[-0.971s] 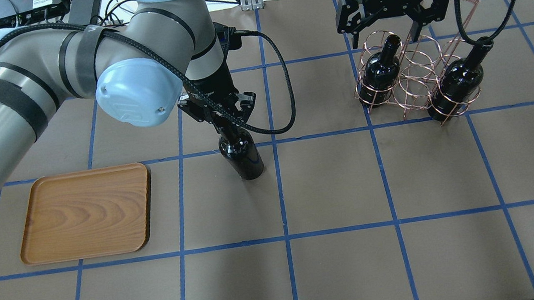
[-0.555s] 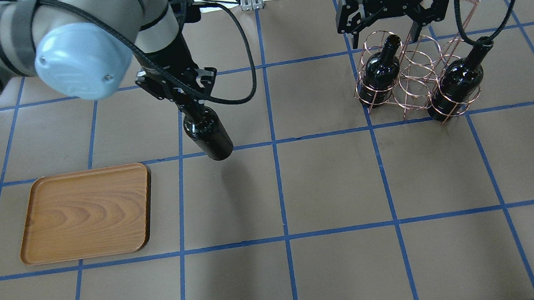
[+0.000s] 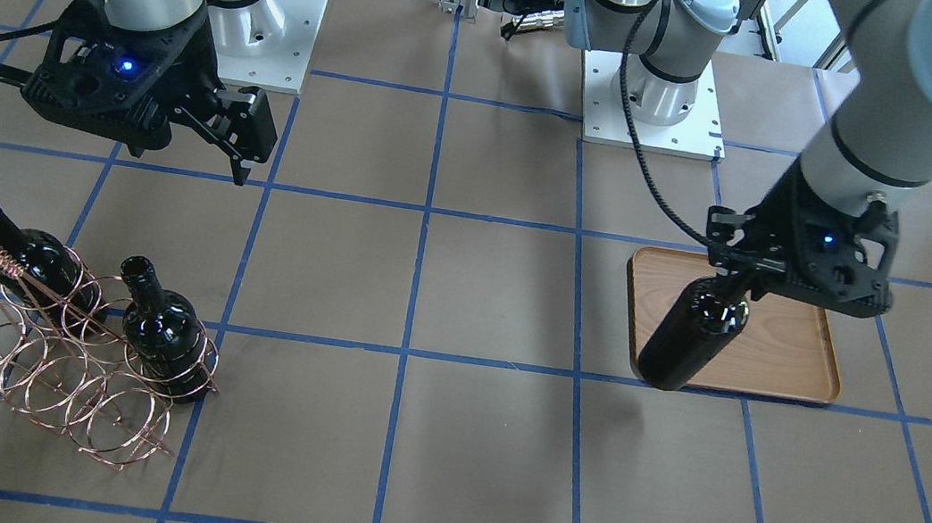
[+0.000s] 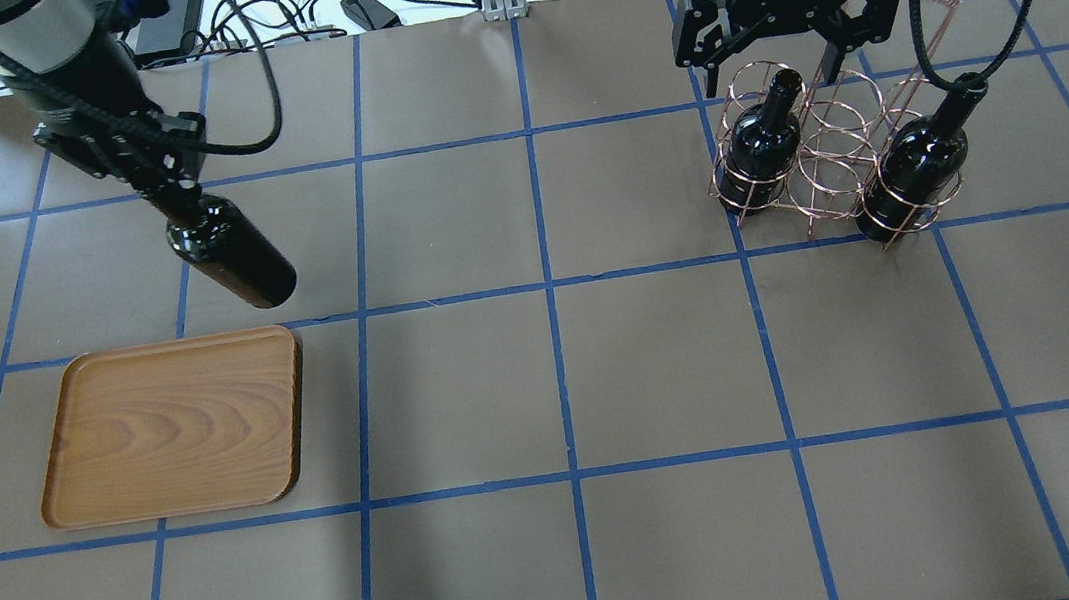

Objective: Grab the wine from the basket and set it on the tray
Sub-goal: 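Lift the bottle with the left gripper and carry it over the tray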

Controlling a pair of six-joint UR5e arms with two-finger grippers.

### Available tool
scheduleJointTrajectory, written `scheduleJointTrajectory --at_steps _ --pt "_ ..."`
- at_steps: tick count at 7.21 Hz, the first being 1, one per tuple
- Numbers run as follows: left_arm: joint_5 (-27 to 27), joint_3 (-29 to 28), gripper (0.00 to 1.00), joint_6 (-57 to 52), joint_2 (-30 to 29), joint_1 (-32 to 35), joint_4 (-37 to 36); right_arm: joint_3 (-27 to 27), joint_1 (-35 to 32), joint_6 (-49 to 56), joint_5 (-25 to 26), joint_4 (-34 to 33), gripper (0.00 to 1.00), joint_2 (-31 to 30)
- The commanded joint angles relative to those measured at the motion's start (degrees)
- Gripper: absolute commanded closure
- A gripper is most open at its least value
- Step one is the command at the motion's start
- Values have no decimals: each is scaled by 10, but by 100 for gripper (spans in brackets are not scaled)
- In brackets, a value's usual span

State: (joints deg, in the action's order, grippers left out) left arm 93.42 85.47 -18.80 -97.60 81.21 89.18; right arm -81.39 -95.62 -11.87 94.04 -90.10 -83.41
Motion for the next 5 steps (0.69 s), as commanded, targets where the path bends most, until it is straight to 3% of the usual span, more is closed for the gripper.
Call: scheduleJointTrajectory --at_steps 1,3,5 --pt "1 52 100 -85 14 -81 -1 0 0 0 0 -2 0 0" --pt "3 80 100 -124 15 -143 -1 0 0 0 0 -2 0 0" --pt "4 91 100 -123 12 -149 -14 0 0 0 0 -2 0 0"
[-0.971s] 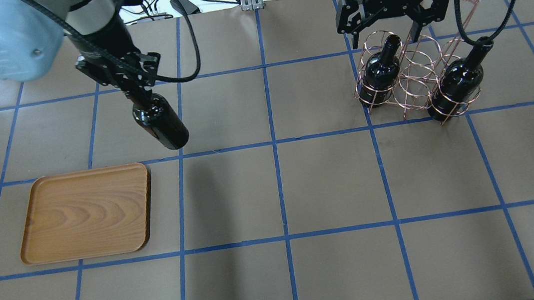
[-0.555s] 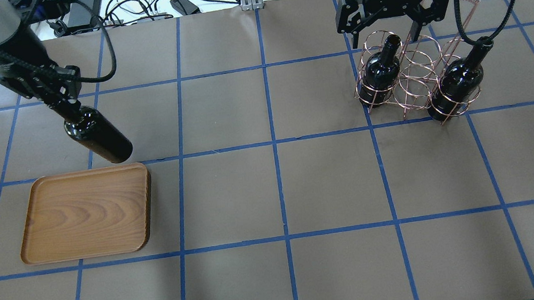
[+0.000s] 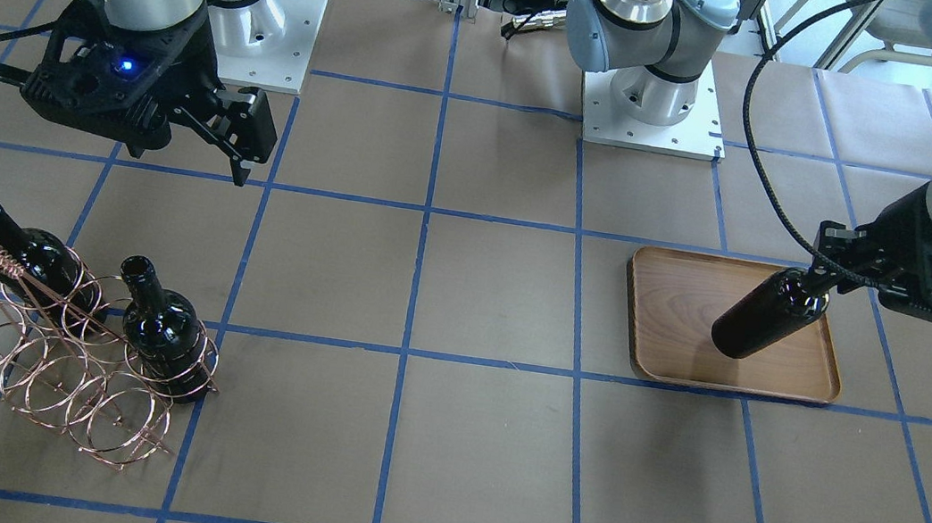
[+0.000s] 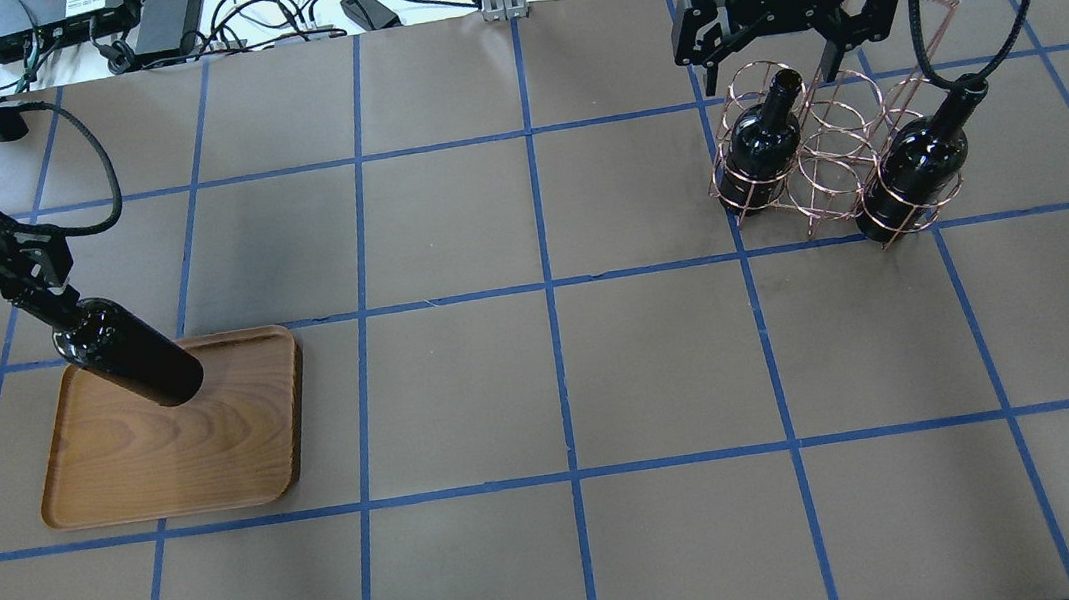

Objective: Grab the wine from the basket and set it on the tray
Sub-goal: 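Lower the bottle onto the wooden tray and open the left gripper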

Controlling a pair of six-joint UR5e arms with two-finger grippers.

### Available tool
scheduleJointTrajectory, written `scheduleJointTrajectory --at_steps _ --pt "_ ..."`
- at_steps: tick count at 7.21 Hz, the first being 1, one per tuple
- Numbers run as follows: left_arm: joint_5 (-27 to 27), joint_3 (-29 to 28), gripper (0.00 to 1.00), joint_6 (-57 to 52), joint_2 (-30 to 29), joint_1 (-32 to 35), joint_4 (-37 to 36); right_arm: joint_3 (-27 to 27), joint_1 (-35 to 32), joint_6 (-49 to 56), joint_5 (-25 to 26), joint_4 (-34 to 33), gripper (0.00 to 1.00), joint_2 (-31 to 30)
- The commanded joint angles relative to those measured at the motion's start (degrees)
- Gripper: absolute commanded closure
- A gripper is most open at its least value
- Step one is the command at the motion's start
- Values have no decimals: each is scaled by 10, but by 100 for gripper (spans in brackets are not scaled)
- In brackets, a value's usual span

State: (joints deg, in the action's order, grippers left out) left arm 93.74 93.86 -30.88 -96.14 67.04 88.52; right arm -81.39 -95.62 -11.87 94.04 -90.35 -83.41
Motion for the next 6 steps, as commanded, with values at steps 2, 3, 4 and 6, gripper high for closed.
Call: scheduleJointTrajectory --at_steps 2,3,4,6 --pt "7 10 100 -2 -10 -8 -6 0 0 0 0 0 0 0" --pt "17 10 100 -2 -12 -8 -7 0 0 0 0 0 0 0" --pt "16 10 91 0 -13 -8 -7 0 0 0 0 0 0 0" --pt "12 10 28 7 -12 -8 2 0 0 0 0 0 0 0"
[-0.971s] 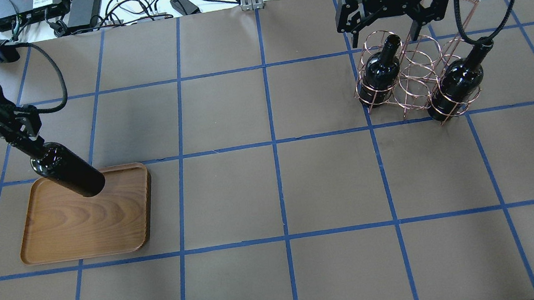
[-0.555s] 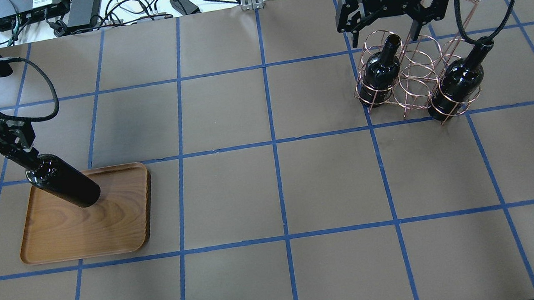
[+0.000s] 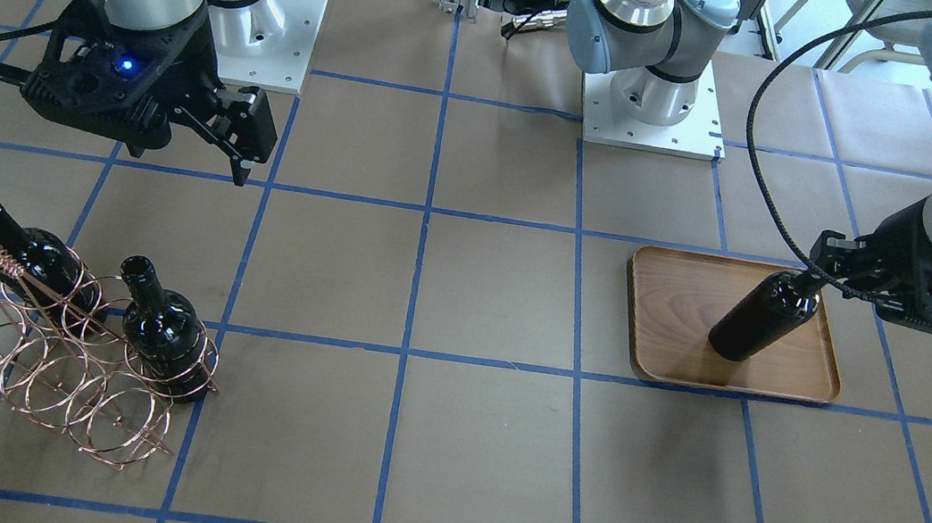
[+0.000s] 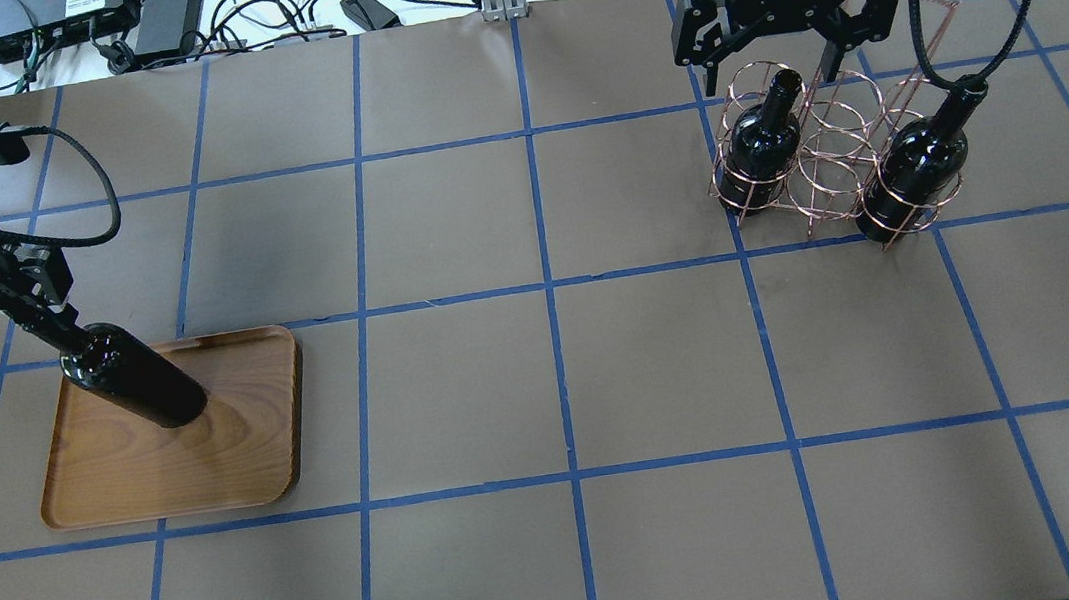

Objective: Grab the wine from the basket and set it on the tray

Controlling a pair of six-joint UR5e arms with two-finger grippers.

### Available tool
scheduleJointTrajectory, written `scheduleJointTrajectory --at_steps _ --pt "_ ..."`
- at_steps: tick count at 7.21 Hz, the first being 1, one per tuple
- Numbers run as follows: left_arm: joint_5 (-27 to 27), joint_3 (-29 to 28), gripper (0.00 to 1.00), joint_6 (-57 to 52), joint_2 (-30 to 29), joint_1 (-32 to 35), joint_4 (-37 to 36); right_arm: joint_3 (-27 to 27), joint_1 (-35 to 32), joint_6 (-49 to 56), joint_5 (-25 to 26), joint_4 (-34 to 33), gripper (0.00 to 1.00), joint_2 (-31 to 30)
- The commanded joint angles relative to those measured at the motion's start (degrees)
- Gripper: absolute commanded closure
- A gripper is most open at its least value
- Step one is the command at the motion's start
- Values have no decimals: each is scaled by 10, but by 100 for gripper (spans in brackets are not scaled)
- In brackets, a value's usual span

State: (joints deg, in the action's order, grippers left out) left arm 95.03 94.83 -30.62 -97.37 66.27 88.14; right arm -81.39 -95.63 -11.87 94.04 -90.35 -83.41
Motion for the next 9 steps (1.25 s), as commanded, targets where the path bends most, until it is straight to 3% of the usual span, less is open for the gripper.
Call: scheduleJointTrajectory --at_steps 1,4,6,9 --pt "0 0 0 7 5 1 11 0 0 0 0 0 0 0" --pt "-17 -31 0 109 51 34 31 0 0 0 0 0 0 0" --pt "-13 -62 0 205 82 105 31 0 0 -1 0 -1 0 0" --pt "-17 -66 0 284 94 183 11 0 0 0 0 0 0 0"
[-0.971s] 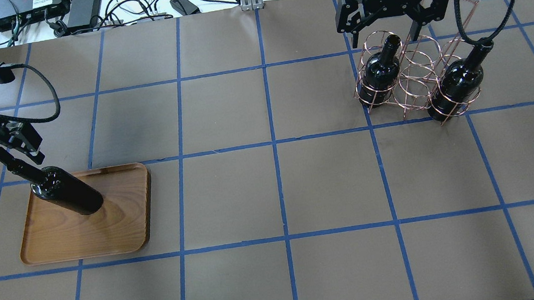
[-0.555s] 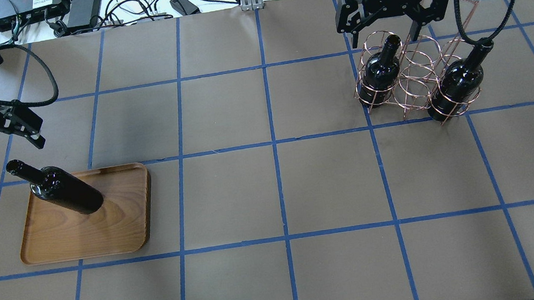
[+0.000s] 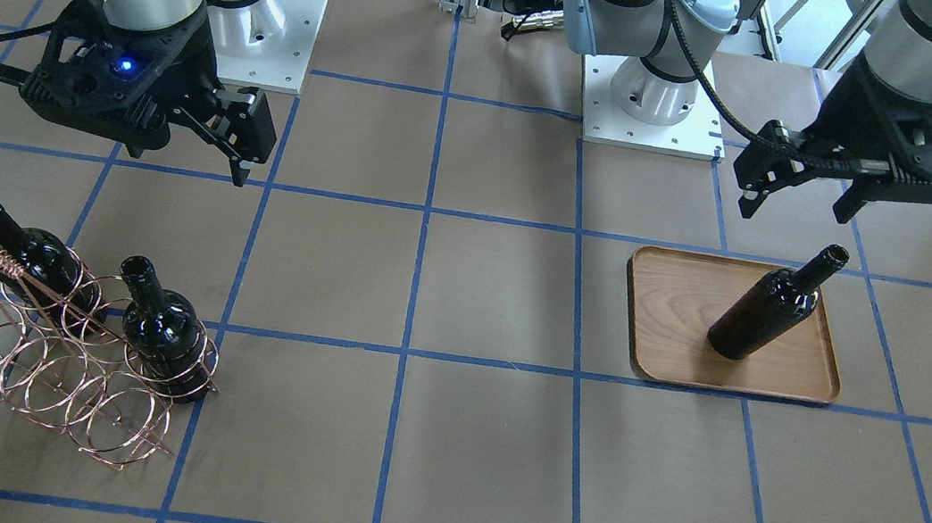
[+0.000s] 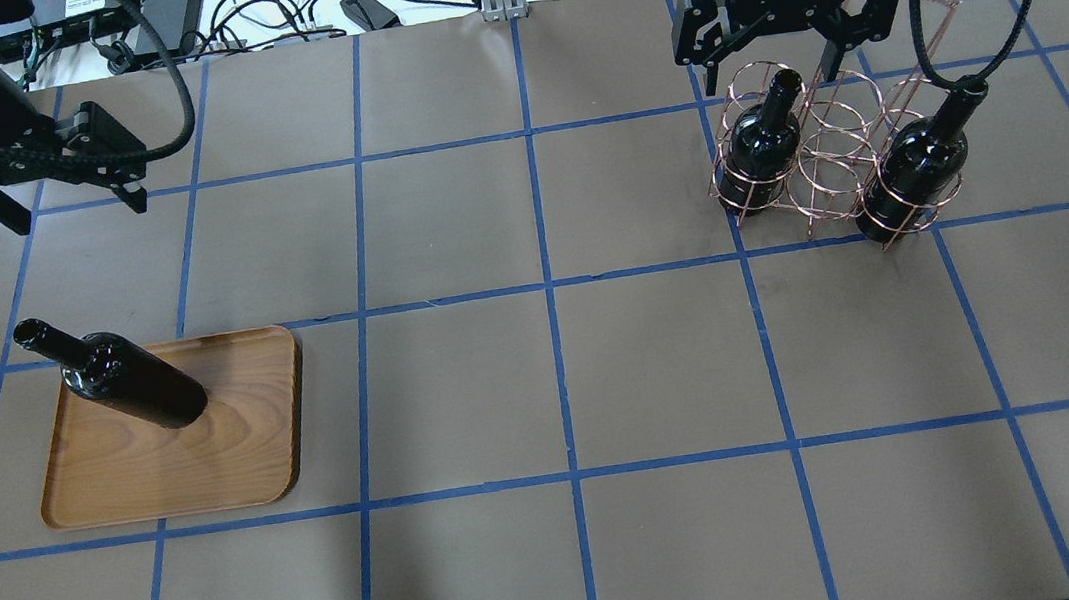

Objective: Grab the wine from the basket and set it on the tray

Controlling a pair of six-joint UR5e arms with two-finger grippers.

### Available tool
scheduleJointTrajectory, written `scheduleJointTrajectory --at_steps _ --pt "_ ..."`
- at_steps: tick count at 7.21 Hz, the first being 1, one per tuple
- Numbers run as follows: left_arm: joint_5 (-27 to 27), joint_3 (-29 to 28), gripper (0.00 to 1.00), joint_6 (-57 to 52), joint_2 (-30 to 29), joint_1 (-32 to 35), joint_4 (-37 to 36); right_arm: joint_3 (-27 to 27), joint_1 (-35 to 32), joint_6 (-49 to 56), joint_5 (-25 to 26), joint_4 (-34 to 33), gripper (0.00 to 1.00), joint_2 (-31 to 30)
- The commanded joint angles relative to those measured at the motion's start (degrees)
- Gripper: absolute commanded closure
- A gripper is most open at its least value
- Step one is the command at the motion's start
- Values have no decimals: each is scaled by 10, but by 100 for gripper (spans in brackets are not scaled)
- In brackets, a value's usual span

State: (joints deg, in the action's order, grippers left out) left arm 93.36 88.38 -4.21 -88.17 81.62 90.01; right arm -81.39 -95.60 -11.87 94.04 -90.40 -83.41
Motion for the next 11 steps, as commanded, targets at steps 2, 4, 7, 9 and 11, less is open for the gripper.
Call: scheduleJointTrajectory --at_steps 2,4,7,9,11 --pt "-19 1 0 31 -2 59 -15 0 0 -1 0 0 0 0" --pt "-27 5 0 23 4 63 -16 0 0 0 0 0 0 0" --pt "-24 7 0 21 13 64 13 0 0 -1 -1 0 0 0" --pt "-24 7 0 20 17 64 26 1 0 -1 -1 0 0 0" --pt "-26 9 0 21 15 64 26 0 0 -1 -2 -1 0 0"
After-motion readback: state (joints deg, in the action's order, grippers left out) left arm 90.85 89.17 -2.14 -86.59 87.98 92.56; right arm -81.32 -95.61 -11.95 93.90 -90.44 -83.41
